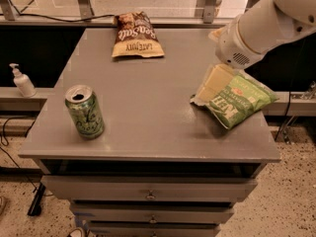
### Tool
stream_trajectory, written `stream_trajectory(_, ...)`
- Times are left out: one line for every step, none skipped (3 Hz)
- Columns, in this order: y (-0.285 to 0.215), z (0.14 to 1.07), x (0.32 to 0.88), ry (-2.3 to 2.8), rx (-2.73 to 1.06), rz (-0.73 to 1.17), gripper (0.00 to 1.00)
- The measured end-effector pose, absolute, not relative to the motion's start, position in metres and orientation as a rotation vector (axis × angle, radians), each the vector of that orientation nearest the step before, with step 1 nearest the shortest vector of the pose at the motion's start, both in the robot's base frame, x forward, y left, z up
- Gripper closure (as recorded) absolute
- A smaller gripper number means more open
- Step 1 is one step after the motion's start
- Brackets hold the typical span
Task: Move brown chip bag near green can
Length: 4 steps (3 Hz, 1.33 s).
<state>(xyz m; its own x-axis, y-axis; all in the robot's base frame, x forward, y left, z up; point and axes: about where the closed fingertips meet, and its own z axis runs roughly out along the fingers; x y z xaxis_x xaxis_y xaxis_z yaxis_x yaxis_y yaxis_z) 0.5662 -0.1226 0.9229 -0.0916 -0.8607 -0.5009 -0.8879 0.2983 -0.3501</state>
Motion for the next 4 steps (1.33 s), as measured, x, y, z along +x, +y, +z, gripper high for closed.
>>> stream_trajectory(-0.121, 0.924, 0.567, 1.921, -1.549, 0.055, 0.00)
stream_trajectory(-0.109, 0.926, 0.607, 1.894, -1.455, 0.052, 0.00)
stream_trajectory(-0.092, 0.929, 0.670, 1.874, -1.350, 0.062, 0.00)
stream_trajectory(-0.062, 0.937, 0.731, 1.853, -1.271, 0.107, 0.00)
